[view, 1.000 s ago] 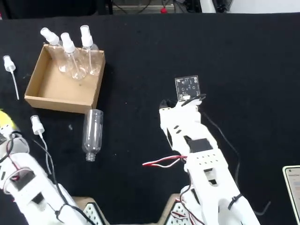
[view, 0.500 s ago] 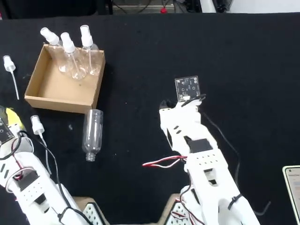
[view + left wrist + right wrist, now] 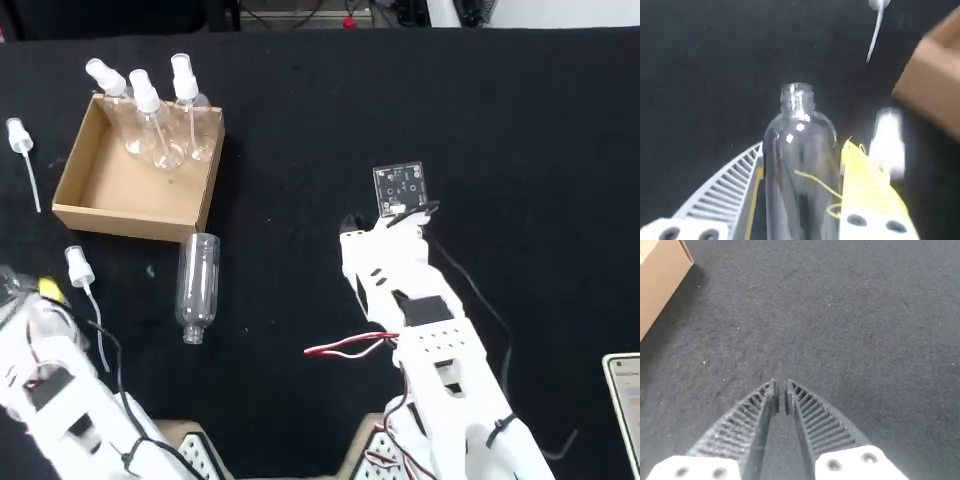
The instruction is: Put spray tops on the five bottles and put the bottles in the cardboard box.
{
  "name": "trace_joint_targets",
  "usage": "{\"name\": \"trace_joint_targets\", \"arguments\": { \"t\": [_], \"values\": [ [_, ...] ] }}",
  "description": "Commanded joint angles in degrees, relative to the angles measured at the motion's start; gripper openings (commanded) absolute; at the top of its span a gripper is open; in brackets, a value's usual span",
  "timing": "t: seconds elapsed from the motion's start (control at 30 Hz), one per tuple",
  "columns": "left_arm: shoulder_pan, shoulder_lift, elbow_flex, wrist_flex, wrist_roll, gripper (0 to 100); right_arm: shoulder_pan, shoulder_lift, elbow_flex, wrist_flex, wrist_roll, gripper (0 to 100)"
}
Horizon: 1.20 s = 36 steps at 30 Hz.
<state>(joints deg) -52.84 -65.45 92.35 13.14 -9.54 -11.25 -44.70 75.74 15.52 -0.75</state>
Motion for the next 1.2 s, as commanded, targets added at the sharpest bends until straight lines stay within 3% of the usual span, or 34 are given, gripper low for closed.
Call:
{"name": "trace_joint_targets", "arguments": {
  "t": [0.0,0.13,0.4,0.57,0.83,1.07,1.17],
  "values": [
    [1.2,2.2,-15.3,21.9,-0.6,21,0.8,0.2,-0.5,-1.1,-0.2,3.2],
    [3.1,11.3,-23.5,32.8,-3.5,21,0.8,0.2,-0.5,-1.1,-0.2,3.2],
    [0.0,30.9,-34.0,35.6,-4.2,22,0.8,0.2,-0.5,-1.1,-0.2,3.2],
    [-1.6,39.9,-44.1,43.0,-4.1,35,0.8,0.2,-0.5,-1.1,-0.2,3.2],
    [-1.8,50.0,-58.2,55.5,-4.2,29,0.8,0.2,-0.5,-1.1,-0.2,3.2],
    [-2.2,57.8,-64.5,56.4,-7.0,29,0.8,0.2,-0.5,-1.1,-0.2,3.2],
    [-1.9,58.9,-73.3,58.9,-6.9,29,0.8,0.2,-0.5,-1.1,-0.2,3.2]
  ]
}}
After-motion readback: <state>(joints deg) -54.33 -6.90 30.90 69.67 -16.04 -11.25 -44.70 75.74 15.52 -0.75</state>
